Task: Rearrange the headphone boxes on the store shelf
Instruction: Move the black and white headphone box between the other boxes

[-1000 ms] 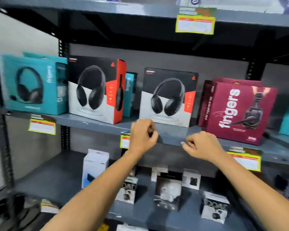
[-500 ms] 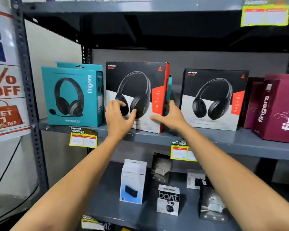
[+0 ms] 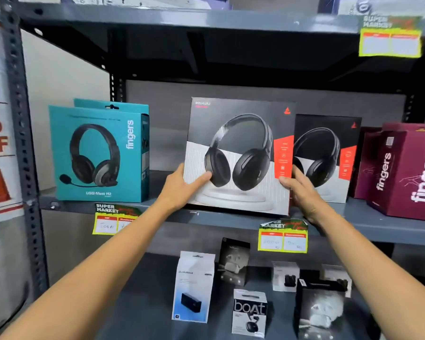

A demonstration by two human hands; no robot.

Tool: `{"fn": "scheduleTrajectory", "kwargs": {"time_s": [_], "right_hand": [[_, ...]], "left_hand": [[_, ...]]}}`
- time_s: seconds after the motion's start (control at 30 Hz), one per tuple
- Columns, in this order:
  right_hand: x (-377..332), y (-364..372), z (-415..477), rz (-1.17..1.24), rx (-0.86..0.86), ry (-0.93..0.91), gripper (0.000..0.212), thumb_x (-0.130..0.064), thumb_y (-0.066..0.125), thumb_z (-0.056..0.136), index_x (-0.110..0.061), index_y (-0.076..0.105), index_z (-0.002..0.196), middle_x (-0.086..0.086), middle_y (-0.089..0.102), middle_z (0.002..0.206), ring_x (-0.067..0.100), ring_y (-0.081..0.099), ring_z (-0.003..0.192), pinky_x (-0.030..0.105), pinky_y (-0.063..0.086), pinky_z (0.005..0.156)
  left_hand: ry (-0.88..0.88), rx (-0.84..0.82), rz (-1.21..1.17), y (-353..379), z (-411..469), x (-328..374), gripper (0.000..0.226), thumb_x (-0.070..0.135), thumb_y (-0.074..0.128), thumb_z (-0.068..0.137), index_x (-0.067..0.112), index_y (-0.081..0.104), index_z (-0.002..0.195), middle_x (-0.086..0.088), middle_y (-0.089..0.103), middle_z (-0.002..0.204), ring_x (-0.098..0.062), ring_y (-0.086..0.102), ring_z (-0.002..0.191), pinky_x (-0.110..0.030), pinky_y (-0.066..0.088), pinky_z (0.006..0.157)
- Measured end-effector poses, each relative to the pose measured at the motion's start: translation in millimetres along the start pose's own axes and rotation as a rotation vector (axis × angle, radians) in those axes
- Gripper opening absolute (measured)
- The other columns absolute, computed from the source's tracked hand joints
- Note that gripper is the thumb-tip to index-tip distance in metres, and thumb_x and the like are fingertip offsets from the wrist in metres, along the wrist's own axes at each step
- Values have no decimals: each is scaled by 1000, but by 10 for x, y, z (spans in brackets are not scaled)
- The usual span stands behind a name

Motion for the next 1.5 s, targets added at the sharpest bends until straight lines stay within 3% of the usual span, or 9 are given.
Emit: {"fn": "scheduleTrajectory", "kwargs": {"time_s": [0.2,0.4,0.57,0.7,0.87,1.07,1.27,1.4,1.5], "right_hand": [[18,-27,51,25,34,17,34,-31,57,74,-29,60,108,-5,70,103,15,64,96,31,48,82],[-4,5,44,50,11,43,34,-32,57,73,-31,59,107,-7,69,98,15,63,94,28,48,74],[11,-137,-65,84,-8,-19,65,-26,70,75,-22,49,137,-3,67,117,13,61,108,28,48,88],[-94,-498,-175,81,105,-94,64,-11,61,89,-15,36,147,3,55,138,15,51,126,31,39,106],[-235,-1132,-323,-82,260,-120,61,-40,60,90,-29,38,145,-1,51,145,16,47,133,41,35,113],[32,-1650,-513,-201,338,-90,50,-20,54,97,-26,40,145,-4,54,141,14,49,131,32,37,111],[205,-1845,-456,-184,269,12,54,-29,56,95,-36,36,145,-4,55,141,17,49,130,46,38,111],[203,-1797,-473,-242,287,1,53,-25,55,96,-25,35,146,-3,57,134,13,53,121,32,42,104],[168,-1709,-598,-236,538,-80,42,-18,64,90,-11,44,126,1,57,109,14,55,100,21,46,87]], "left_hand": [[-33,82,-28,38,-45,93,55,51,67,82,16,58,124,7,60,109,-12,58,96,-20,40,76],[-50,87,-20,20,-74,124,66,60,69,76,17,58,125,7,61,109,-13,58,98,-18,41,72],[2,78,19,77,-165,192,66,47,74,77,15,49,129,7,59,112,-12,56,100,-14,41,72],[86,93,48,481,-177,433,72,44,78,74,12,46,130,4,57,116,-11,53,105,-18,38,82],[132,30,48,1212,-43,845,73,47,77,74,3,49,125,-14,62,122,-28,57,115,-24,38,81],[119,-112,74,1707,-22,967,80,49,78,72,5,46,130,-14,60,129,-30,56,120,-37,46,93],[70,-152,135,1859,34,945,82,49,74,76,4,41,136,-16,55,135,-32,52,123,-40,45,96],[57,-130,191,1887,21,904,84,55,71,76,5,39,137,-15,55,136,-32,52,123,-42,45,97],[87,-118,179,1878,8,900,85,54,72,75,7,38,138,-13,52,138,-30,51,125,-41,45,97]]}}
Point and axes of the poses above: each hand's wrist, its own z-axis towards the middle knuckle, its own y-axis out of the palm, x = y × z, the point moved 2 cm from there along z, towards the middle knuckle
